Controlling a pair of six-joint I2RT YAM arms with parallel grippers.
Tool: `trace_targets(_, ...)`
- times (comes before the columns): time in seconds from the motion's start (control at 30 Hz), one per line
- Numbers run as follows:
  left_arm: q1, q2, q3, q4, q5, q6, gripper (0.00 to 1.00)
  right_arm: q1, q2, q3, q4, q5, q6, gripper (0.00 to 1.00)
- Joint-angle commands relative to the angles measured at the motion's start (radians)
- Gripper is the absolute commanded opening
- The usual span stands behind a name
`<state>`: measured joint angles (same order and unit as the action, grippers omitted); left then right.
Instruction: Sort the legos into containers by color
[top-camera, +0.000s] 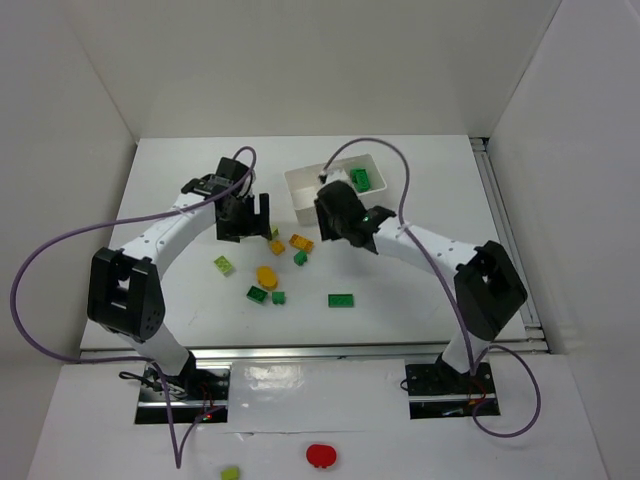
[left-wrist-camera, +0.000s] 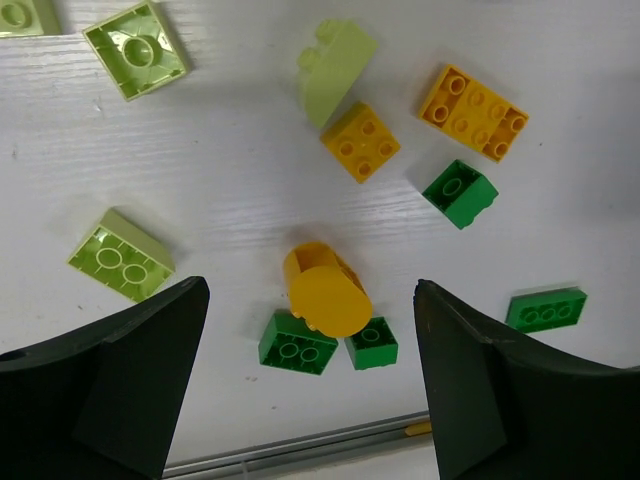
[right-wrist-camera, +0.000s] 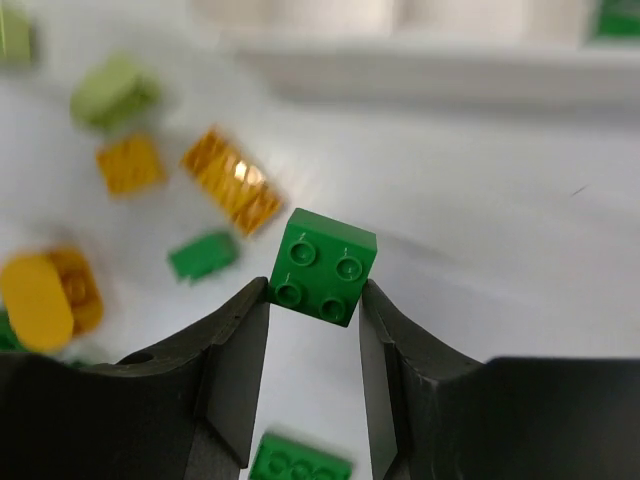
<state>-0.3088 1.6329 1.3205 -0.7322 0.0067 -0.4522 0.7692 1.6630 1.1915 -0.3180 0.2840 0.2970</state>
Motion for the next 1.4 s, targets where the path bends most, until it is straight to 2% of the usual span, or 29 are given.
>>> trace_targets(0.0, 0.074, -0.051, 0.026, 0.027, 0.126, -0.006, 0.93, -0.116, 0.007, 0.132, -0.003, 0.063, -0.028, 0.36)
trace_targets(0.13, 0.161, -0.077, 0.026, 0.016, 0.136, -0.029, 0.93, -0.237, 0.135, 0.314, -0.021, 0.089, -0.029, 0.36)
trace_targets(0.4, 0.333, -0.149, 0.006, -0.004, 0.105, -0.075, 0.93, -0.367, 0.391, 0.583, -0.018, 0.069, -0.019, 0.38)
trace_targets(0.47, 0.364, -0.163, -0.004, -0.004, 0.095, -0.075, 0.93, -0.376, 0.446, 0.626, -0.035, 0.069, -0.010, 0.49)
trace_targets(0.5, 0.364, -0.163, -0.004, -0.004, 0.095, -0.075, 0.93, -0.377, 0.457, 0.670, -0.062, 0.069, -0.010, 0.67)
trace_targets(0.57, 0.378, -0.174, -0.004, -0.013, 0.095, -0.075, 0.93, -0.377, 0.445, 0.683, -0.072, 0.069, -0.010, 0.75)
trace_targets(0.67, 0.387, -0.183, -0.004, -0.013, 0.104, -0.075, 0.93, -0.363, 0.338, 0.596, -0.046, 0.080, -0.010, 0.77)
trace_targets(0.77, 0.387, -0.174, -0.014, -0.013, 0.113, -0.066, 0.93, -0.321, 0.176, 0.418, -0.023, 0.080, -0.010, 0.73)
trace_targets(0.8, 0.387, -0.174, -0.014, -0.013, 0.125, -0.066, 0.92, -0.305, 0.131, 0.307, -0.012, 0.080, -0.010, 0.72)
trace_targets(0.87, 0.387, -0.163, -0.014, -0.004, 0.134, -0.066, 0.92, -0.249, 0.005, 0.193, -0.001, 0.060, -0.010, 0.72)
trace_targets(0.9, 0.387, -0.163, -0.014, -0.004, 0.134, -0.066, 0.92, -0.226, -0.031, 0.092, -0.010, 0.043, -0.010, 0.72)
trace_targets(1.0, 0.387, -0.153, -0.014, 0.007, 0.147, -0.057, 0.92, -0.119, -0.133, -0.059, -0.019, -0.023, -0.010, 0.74)
trace_targets(1.13, 0.387, -0.134, -0.014, 0.007, 0.156, -0.048, 0.91, 0.031, -0.122, -0.115, 0.009, -0.080, 0.008, 0.80)
trace_targets(1.37, 0.387, -0.143, -0.023, 0.016, 0.179, -0.048, 0.91, 0.117, 0.069, -0.035, 0.128, -0.134, -0.001, 0.81)
